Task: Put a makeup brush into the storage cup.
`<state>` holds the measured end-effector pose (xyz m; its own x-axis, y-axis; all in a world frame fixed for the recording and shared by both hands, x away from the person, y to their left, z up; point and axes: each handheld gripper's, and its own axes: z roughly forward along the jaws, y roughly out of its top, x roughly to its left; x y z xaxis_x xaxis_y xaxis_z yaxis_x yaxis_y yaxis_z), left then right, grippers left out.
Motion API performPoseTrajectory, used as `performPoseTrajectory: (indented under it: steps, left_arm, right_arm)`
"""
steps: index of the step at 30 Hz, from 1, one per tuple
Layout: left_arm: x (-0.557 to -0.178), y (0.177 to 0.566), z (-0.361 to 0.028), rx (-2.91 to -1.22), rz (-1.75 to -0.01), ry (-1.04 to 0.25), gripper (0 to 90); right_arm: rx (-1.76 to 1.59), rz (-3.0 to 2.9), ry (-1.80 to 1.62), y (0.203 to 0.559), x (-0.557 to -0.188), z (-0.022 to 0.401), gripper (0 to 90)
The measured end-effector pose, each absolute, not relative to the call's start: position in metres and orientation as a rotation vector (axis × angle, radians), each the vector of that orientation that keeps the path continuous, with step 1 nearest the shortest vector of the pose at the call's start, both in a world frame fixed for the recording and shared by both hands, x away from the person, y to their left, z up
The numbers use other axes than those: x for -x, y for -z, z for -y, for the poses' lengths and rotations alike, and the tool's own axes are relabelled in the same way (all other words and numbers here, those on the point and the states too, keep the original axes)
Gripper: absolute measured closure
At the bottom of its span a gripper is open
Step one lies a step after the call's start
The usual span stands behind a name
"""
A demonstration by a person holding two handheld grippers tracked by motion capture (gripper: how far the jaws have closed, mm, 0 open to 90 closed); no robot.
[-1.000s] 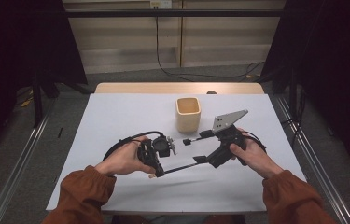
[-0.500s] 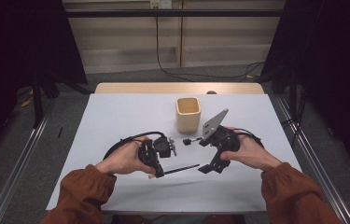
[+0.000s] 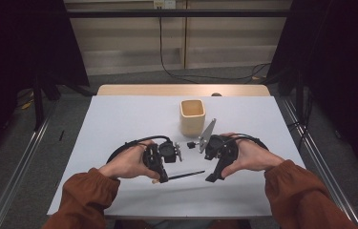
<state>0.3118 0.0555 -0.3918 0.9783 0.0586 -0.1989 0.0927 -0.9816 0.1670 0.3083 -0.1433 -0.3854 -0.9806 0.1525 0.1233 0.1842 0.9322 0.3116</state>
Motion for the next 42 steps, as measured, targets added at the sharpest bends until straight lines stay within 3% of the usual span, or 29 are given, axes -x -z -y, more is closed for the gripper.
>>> performPoseTrajectory:
  steps: [5,8,15,28,33,38,42]
  left_arm:
    - [-0.311,0.394,-0.054,-2.945,-0.115,0.301,83.5]
    - [-0.312,0.393,-0.054,-2.95,-0.112,0.3,83.5]
    - [-0.311,0.394,-0.053,-2.948,-0.119,0.298,83.5]
    - [-0.309,0.394,-0.049,-2.945,-0.089,0.287,83.5]
    - [-0.309,0.393,-0.049,-2.943,-0.087,0.353,83.4]
    - [-0.309,0.392,-0.048,-2.943,-0.072,0.28,83.4]
    - [-0.31,0.393,-0.048,-2.936,-0.074,0.321,83.4]
  right_arm:
    - [0.223,2.977,0.396,0.389,-0.307,0.139,43.0]
    - [0.215,2.976,0.4,0.39,-0.308,0.138,46.5]
    - [0.201,3.003,0.401,0.392,-0.308,0.134,46.7]
    - [0.145,2.966,0.416,0.399,-0.307,0.125,64.7]
    - [0.146,2.96,0.446,0.4,-0.307,0.123,67.3]
    - [0.149,2.943,0.446,0.404,-0.306,0.122,69.3]
    - [0.131,2.926,0.461,0.408,-0.306,0.121,75.5]
